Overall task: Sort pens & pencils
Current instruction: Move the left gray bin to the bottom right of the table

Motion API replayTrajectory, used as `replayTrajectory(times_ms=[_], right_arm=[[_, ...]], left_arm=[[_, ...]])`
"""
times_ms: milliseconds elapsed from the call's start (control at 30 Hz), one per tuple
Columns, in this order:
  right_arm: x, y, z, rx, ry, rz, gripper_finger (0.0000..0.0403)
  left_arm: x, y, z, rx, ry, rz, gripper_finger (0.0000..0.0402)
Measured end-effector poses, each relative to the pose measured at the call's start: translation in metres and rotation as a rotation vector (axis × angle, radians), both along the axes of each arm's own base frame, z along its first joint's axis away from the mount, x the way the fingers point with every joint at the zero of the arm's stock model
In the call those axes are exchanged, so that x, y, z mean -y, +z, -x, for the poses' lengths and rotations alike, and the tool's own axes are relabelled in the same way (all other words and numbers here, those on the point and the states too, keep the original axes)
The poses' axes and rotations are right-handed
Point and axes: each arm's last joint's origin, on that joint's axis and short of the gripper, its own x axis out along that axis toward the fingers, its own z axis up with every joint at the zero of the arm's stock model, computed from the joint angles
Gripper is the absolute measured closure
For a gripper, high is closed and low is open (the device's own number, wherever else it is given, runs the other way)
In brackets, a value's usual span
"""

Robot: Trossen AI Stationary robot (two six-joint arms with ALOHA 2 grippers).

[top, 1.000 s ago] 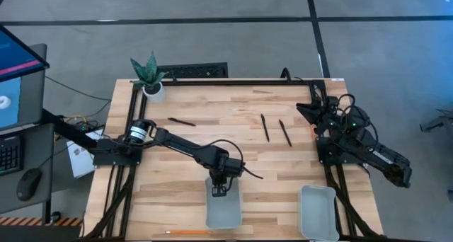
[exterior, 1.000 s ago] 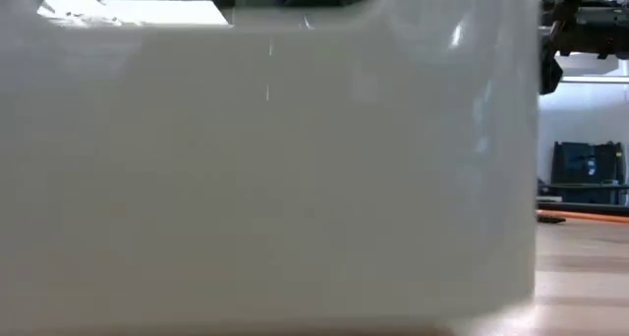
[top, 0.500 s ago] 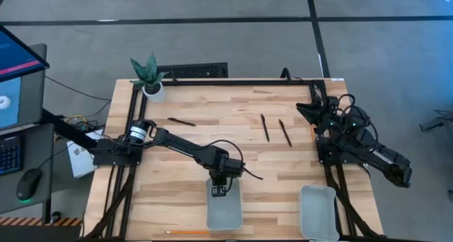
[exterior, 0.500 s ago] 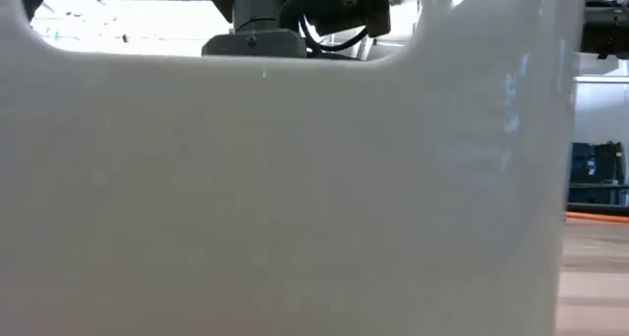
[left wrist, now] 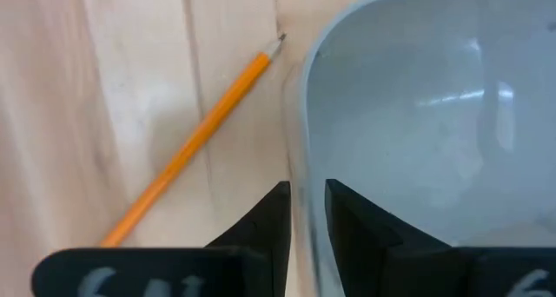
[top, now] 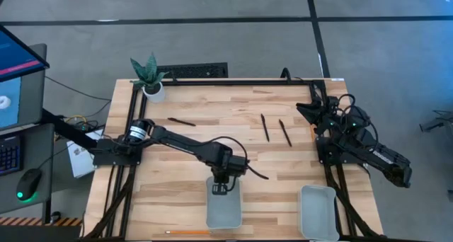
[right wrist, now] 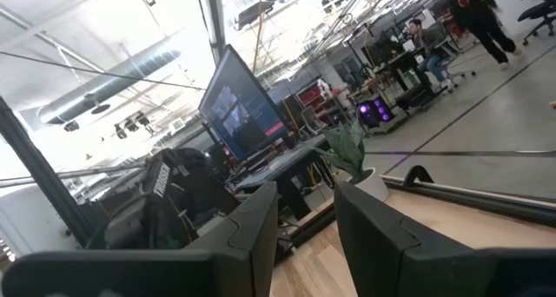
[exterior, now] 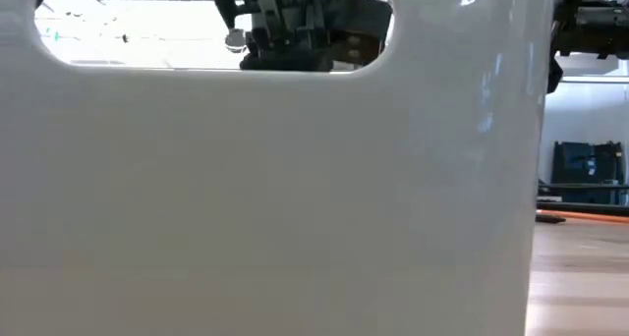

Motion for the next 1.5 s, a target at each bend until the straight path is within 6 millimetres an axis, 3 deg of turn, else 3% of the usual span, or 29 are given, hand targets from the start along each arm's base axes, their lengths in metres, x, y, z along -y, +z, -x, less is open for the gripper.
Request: replayTrajectory(times_ms=[267,500,733,867,967,1167,1333,1500], right_arm=[[0.000,0.000,0.000,0.000,0.000,0.000,0.0264],[-0.001,0.001,0.000,0.014,0.028,-0.032,0.0264],[-0.006,0.009,0.001,0.067,0.178,0.032,0.0264],[-0.009,0.012,0.000,0.062,0.253,0.021,0.0264],[-0.011,0.025,-0.002,0.057,0.286,0.045,0.0264],[-0.011,0.074,-0.013,0.011,0.330,0.172,0.0264],[-0.005,0.127,-0.040,-0.117,0.425,0.222,0.0264],[0.001,0.174,-0.084,-0.242,0.513,0.293,0.0264]], left_arm=[[-0.003,0.043,0.000,0.012,-0.036,-0.094,0.0337],[-0.016,0.114,0.025,0.233,0.018,-0.269,0.0337],[-0.040,0.193,0.084,0.462,0.139,-0.330,0.0338],[-0.052,0.229,0.135,0.621,0.262,-0.421,0.0338],[-0.060,0.244,0.174,0.730,0.349,-0.472,0.0338],[-0.072,0.240,0.248,0.944,0.433,-0.419,0.0338],[-0.079,0.203,0.292,1.059,0.447,-0.374,0.0338],[-0.086,0.163,0.319,1.187,0.460,-0.340,0.0338]])
